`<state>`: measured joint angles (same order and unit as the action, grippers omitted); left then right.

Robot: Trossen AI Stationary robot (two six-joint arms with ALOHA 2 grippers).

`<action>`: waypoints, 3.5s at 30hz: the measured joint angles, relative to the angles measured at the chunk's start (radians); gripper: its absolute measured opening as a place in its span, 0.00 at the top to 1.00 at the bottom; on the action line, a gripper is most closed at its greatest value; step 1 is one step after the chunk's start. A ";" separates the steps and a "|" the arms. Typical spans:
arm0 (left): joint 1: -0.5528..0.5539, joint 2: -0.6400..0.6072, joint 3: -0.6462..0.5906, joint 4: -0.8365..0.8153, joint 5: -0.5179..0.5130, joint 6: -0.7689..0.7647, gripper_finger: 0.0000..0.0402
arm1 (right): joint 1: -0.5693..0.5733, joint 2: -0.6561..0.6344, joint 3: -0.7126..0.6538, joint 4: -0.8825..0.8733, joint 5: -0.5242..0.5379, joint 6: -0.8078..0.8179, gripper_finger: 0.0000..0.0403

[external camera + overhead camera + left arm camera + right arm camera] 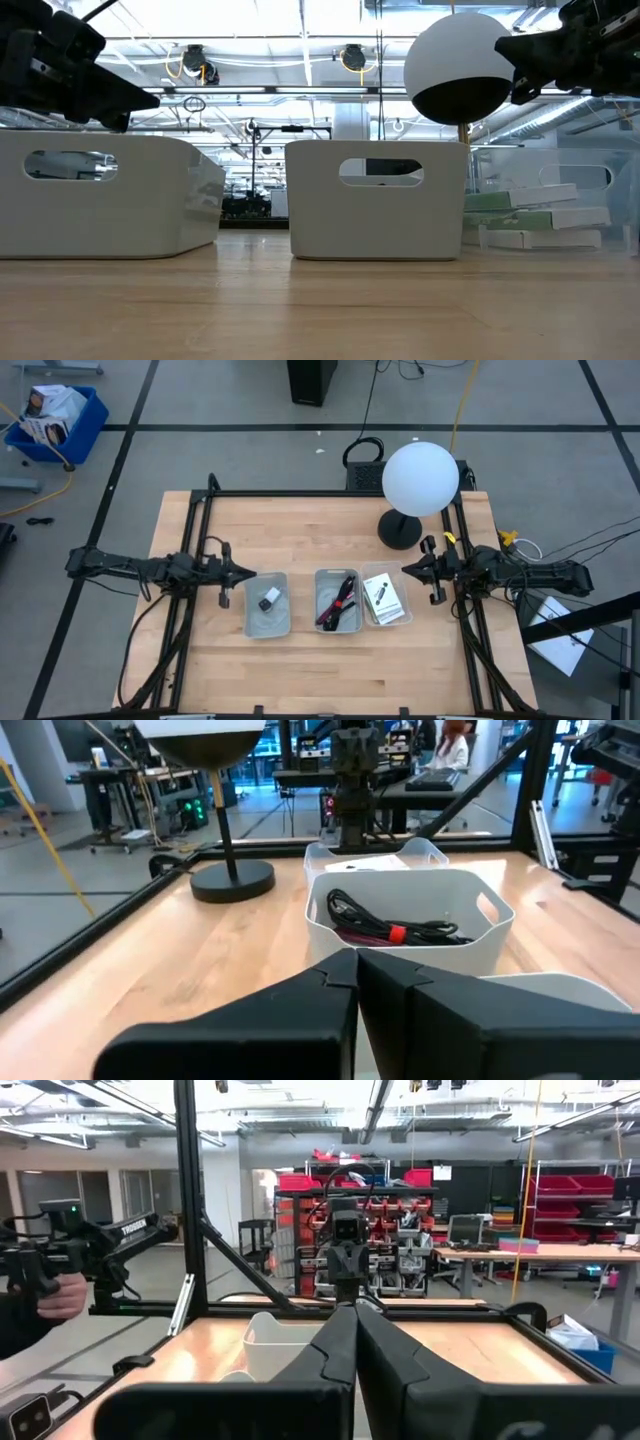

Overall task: Pick and place items into bin
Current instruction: Return to Home Position

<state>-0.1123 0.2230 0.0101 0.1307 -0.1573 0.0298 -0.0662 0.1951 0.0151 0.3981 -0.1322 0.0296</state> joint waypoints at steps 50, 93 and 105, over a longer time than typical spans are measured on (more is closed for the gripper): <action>0.000 0.000 0.001 0.000 0.000 -0.113 0.90 | 0.000 0.000 -0.001 0.012 0.000 0.011 1.00; 0.000 0.000 0.001 0.000 0.000 -0.113 0.88 | 0.000 0.000 0.000 0.012 0.000 0.011 1.00; 0.000 0.000 0.001 0.000 0.000 -0.113 0.88 | 0.001 0.000 0.000 0.011 0.000 0.011 1.00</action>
<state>-0.1123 0.2230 0.0109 0.1310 -0.1576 -0.0834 -0.0654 0.1947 0.0147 0.4095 -0.1318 0.0406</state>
